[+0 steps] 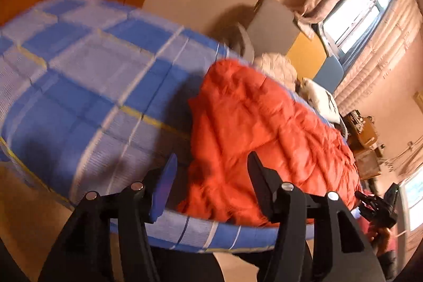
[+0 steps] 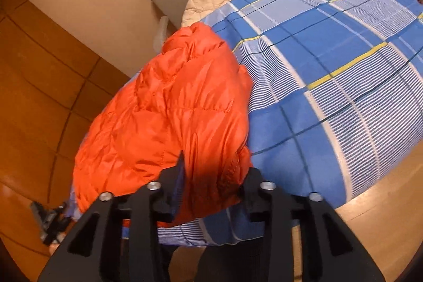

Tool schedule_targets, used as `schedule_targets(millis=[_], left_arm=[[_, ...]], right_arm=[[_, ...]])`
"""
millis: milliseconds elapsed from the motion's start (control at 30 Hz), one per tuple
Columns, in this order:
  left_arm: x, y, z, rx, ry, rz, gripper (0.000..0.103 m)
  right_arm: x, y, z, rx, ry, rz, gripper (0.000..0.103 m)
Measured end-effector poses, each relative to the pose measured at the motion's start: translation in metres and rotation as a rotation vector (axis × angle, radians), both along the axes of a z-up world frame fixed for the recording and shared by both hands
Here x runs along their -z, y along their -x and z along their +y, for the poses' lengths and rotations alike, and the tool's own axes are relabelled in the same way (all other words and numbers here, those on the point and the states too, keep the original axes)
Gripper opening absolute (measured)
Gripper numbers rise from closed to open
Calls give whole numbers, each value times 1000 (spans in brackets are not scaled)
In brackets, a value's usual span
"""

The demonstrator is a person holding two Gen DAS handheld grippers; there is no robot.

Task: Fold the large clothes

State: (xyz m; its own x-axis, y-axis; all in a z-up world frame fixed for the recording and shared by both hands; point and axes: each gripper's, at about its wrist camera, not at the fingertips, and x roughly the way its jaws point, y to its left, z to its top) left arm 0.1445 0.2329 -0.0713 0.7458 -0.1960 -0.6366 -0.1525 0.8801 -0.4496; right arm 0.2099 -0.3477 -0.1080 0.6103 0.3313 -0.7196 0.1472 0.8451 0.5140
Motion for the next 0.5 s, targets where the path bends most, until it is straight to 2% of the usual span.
schedule_targets(millis=[67,200,333,500], left_arm=[[-16,-1,-18,14,-63,-41,55],[-33,-15,-69,89,-111,-70,54],[-35,-35,-127,166,-150,-73,56],[-33,-60,-175,216,-188,-64,56]], right_arm=[[-10,3,0,38,54,-20,58],[-40,14,1,87,193,-85,58],[-63,18,32,-9,247,-153,58],[-61,10,87,-155,268,-163,58]])
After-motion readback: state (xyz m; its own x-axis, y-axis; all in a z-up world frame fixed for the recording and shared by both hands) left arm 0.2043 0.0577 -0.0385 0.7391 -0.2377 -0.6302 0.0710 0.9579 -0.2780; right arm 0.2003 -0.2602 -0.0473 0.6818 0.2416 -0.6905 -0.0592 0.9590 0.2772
